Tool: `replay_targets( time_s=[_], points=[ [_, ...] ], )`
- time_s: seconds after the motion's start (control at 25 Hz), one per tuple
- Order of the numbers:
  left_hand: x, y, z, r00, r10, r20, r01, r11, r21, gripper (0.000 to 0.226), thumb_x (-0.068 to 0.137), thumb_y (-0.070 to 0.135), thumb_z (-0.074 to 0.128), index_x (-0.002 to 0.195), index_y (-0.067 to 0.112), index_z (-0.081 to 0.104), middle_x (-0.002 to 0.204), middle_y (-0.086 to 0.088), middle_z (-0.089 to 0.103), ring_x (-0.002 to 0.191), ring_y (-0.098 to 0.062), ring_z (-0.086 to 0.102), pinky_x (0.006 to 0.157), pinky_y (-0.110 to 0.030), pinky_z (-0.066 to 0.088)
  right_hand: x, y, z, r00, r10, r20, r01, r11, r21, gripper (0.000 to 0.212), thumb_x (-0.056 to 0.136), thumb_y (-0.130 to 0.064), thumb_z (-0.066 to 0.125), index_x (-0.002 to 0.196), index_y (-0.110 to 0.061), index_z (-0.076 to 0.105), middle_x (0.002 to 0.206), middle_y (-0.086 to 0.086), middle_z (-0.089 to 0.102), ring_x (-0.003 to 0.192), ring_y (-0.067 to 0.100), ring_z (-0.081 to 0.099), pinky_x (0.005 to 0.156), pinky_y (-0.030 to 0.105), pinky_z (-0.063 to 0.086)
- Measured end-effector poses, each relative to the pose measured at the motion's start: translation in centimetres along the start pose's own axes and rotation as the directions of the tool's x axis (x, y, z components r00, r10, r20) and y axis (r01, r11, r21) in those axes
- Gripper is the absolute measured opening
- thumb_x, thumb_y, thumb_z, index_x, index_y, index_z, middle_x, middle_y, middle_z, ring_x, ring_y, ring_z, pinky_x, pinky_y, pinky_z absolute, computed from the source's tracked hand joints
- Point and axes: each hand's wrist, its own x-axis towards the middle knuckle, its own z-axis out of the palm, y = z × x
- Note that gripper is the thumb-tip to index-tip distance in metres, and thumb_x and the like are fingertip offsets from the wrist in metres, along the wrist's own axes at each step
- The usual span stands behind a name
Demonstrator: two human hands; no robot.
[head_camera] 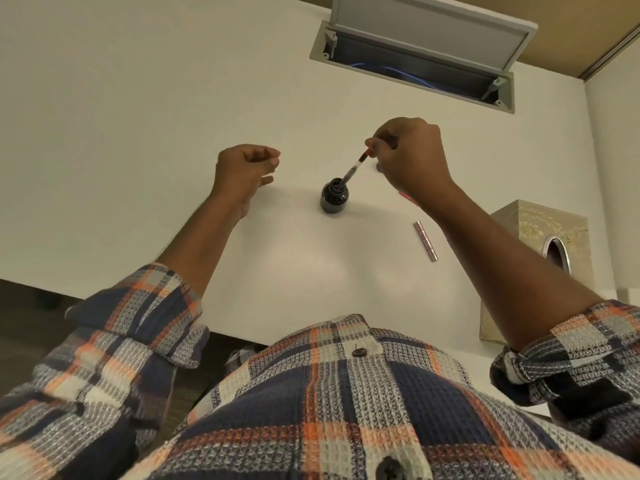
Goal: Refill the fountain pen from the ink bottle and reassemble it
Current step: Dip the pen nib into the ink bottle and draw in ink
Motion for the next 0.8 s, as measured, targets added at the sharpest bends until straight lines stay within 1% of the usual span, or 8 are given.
replay_targets(
  time_s=[0.08, 0.2, 0.32, 0.4, 0.44, 0.56, 0.68, 0.8],
  points=[
    [-1.7, 0.0, -0.7, 0.998, -0.054, -0.019, 0.054, 0.998, -0.016, 0.015, 0.082, 0.0, 0.067, 0.083, 0.015, 0.07, 0.084, -0.004, 0.065, 0.084, -0.018, 0.062, 0.084, -0.037, 0.056, -0.2, 0.3, -0.1, 0.998, 0.054, -0.032, -0.052, 0.997, 0.057, 0.018, 0.089, -0.023, 0.063, 0.091, -0.008, 0.073, 0.081, 0.002, 0.072, 0.074, 0.019, 0.068, 0.075, 0.036, 0.057],
    [-4.2, 0.0, -1.1, 0.996, -0.092, -0.004, 0.092, 0.995, -0.032, 0.014, 0.081, 0.0, 0.067, 0.082, 0.013, 0.07, 0.082, -0.005, 0.064, 0.08, -0.02, 0.06, 0.079, -0.034, 0.055, -0.9, 0.6, -0.2, 0.989, 0.126, -0.072, -0.114, 0.982, 0.151, 0.015, 0.089, -0.023, 0.064, 0.088, -0.01, 0.072, 0.075, -0.004, 0.067, 0.077, 0.017, 0.069, 0.077, 0.033, 0.057],
    [-6.4, 0.2, -1.4, 0.994, -0.108, 0.016, 0.108, 0.994, -0.019, 0.007, 0.081, 0.003, 0.068, 0.085, 0.009, 0.069, 0.082, -0.006, 0.064, 0.079, -0.021, 0.062, 0.078, -0.033, 0.055, -1.4, 0.9, -0.1, 0.974, 0.201, -0.108, -0.173, 0.959, 0.223, 0.015, 0.09, -0.023, 0.063, 0.09, -0.011, 0.073, 0.07, -0.01, 0.064, 0.076, 0.012, 0.068, 0.069, 0.02, 0.054],
    [-7.5, 0.3, -2.0, 0.992, -0.125, 0.029, 0.125, 0.992, 0.007, 0.004, 0.081, 0.005, 0.069, 0.084, 0.008, 0.068, 0.082, -0.007, 0.065, 0.08, -0.022, 0.063, 0.078, -0.033, 0.055, -1.4, 0.9, 0.0, 0.969, 0.223, -0.111, -0.19, 0.95, 0.25, 0.017, 0.09, -0.024, 0.063, 0.092, -0.011, 0.073, 0.069, -0.013, 0.062, 0.067, 0.007, 0.064, 0.062, 0.01, 0.048],
    [-8.0, 0.3, -2.4, 0.991, -0.132, 0.034, 0.131, 0.991, 0.027, 0.003, 0.081, 0.005, 0.069, 0.082, 0.008, 0.068, 0.083, -0.007, 0.065, 0.08, -0.023, 0.063, 0.079, -0.034, 0.055, -1.5, 0.9, 0.0, 0.966, 0.233, -0.11, -0.197, 0.943, 0.269, 0.017, 0.09, -0.024, 0.063, 0.092, -0.011, 0.073, 0.068, -0.013, 0.062, 0.062, 0.004, 0.063, 0.06, 0.007, 0.047],
    [-9.2, 0.1, -3.2, 0.987, -0.155, 0.034, 0.152, 0.985, 0.076, 0.003, 0.081, 0.005, 0.069, 0.08, 0.008, 0.068, 0.083, -0.008, 0.065, 0.082, -0.025, 0.063, 0.082, -0.037, 0.055, -1.9, 1.6, -0.6, 0.954, 0.272, -0.129, -0.217, 0.918, 0.333, 0.015, 0.09, -0.022, 0.062, 0.089, -0.01, 0.072, 0.066, -0.013, 0.064, 0.052, -0.005, 0.062, 0.057, 0.005, 0.047],
    [-10.1, 0.1, -3.8, 0.984, -0.175, 0.015, 0.173, 0.98, 0.101, 0.003, 0.081, 0.005, 0.07, 0.08, 0.008, 0.068, 0.084, -0.009, 0.065, 0.083, -0.026, 0.063, 0.082, -0.037, 0.054, -2.6, 2.2, -1.3, 0.943, 0.299, -0.145, -0.221, 0.89, 0.398, 0.014, 0.09, -0.02, 0.062, 0.086, -0.01, 0.071, 0.069, -0.008, 0.066, 0.05, -0.01, 0.061, 0.056, 0.004, 0.047],
    [-11.1, -0.2, -3.7, 0.978, -0.207, 0.02, 0.204, 0.973, 0.105, 0.002, 0.081, 0.006, 0.07, 0.081, 0.007, 0.068, 0.085, -0.009, 0.066, 0.084, -0.026, 0.064, 0.079, -0.036, 0.054, -3.4, 2.5, -1.4, 0.927, 0.35, -0.132, -0.247, 0.839, 0.485, 0.014, 0.089, -0.019, 0.062, 0.079, -0.014, 0.069, 0.073, -0.004, 0.071, 0.053, -0.006, 0.063, 0.065, 0.014, 0.052]
  ],
)
